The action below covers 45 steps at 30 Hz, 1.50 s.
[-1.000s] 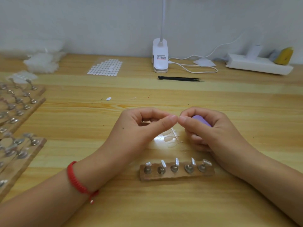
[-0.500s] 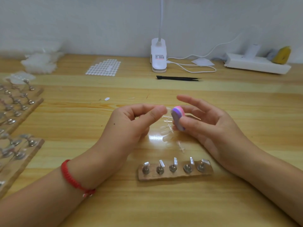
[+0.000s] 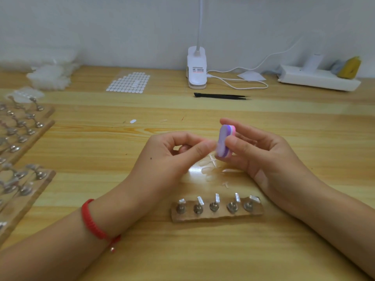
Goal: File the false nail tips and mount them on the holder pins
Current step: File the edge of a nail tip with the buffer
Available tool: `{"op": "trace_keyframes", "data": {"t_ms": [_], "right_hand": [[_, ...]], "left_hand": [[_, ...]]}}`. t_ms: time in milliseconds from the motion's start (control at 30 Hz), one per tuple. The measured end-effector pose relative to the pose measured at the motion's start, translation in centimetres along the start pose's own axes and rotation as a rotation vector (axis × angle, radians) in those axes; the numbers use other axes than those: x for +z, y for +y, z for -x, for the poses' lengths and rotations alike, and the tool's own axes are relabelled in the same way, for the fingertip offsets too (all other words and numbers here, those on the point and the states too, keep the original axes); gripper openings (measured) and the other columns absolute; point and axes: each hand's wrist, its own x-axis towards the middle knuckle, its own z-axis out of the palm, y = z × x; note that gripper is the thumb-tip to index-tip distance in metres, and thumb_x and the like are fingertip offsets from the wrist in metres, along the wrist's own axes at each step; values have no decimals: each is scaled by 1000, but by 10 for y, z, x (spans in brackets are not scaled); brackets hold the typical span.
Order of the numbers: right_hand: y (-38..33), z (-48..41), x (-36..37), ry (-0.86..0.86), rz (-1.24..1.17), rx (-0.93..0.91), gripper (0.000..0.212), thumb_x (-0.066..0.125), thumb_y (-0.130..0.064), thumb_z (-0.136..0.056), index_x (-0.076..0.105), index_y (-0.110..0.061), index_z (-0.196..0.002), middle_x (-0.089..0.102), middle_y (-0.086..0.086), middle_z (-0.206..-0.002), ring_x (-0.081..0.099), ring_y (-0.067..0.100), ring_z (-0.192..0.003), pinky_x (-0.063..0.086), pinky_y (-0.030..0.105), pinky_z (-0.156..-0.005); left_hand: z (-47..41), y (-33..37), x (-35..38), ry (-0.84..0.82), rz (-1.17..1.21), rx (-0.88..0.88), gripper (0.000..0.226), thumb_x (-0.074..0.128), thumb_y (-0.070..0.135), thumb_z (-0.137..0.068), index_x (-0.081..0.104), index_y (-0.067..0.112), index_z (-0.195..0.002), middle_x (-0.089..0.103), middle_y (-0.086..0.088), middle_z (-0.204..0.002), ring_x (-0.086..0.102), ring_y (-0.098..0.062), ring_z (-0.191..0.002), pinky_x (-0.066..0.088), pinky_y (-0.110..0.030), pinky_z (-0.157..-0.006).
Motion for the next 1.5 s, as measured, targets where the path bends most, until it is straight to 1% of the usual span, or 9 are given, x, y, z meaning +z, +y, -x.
{"op": "trace_keyframes", "data": {"t_ms": [100,233,433,633,833,967,1100,1367,1500], "right_hand": [[0,2,1,-52,69,17,41,79,-25,-63,77,-25,-104,71,5,-91,71,18,-80,58,29,-75],[1,0,1,21,-4,4,40,78,-21,-63,76,-18,-103,74,5,-90,70,13,-80,56,23,-70],[0,1,2,5,78,-17,37,83,-28,-59,78,-24,-95,76,6,-93,71,15,-79,55,23,-68],[1,1,4,45,49,-34,30,76,-33,-64,80,-18,-90,75,1,-84,67,9,-75,52,19,-61],[-3,0,3,14,-2,2,19,71,-24,-67,80,-15,-81,73,-1,-75,64,8,-68,52,20,-58],[-1,0,3,79,-42,-9,12,75,-20,-69,80,-13,-76,74,1,-77,69,9,-69,53,19,-58],[0,-1,5,130,-58,-22,21,74,-30,-62,80,-14,-75,76,3,-81,72,9,-76,56,20,-64],[-2,1,8,94,-23,24,33,75,-32,-60,80,-14,-87,77,4,-89,72,10,-78,56,19,-65],[-5,1,6,71,-34,53,22,73,-30,-61,80,-15,-75,74,-1,-76,67,7,-67,55,19,-60]], "left_hand": [[-2,-1,-2,49,40,-22,24,70,40,-65,76,18,-73,29,9,-50,26,-5,-44,27,-10,-43],[0,1,0,-13,-23,-6,19,69,42,-66,76,26,-71,30,6,-53,26,-8,-48,26,-11,-45],[-1,1,-1,10,4,-35,25,66,38,-69,73,15,-76,29,12,-47,25,-3,-41,26,-9,-41],[1,5,0,-59,-45,-32,23,67,44,-66,75,23,-73,34,-5,-60,25,-9,-47,24,-12,-42],[-1,2,-1,97,48,-34,29,69,41,-63,73,14,-73,29,11,-47,25,-5,-40,25,-10,-40],[-1,3,-1,40,50,-39,30,68,40,-63,72,11,-73,29,12,-45,25,-2,-38,25,-8,-39],[-1,4,-1,19,54,-43,29,68,44,-61,74,17,-70,29,11,-46,25,-4,-40,26,-8,-41],[0,4,0,-15,9,-18,22,68,43,-63,73,22,-66,30,12,-48,26,-4,-43,26,-8,-42],[-2,2,-2,88,78,-35,26,70,42,-61,72,17,-68,29,10,-47,24,-7,-42,23,-13,-41]]}}
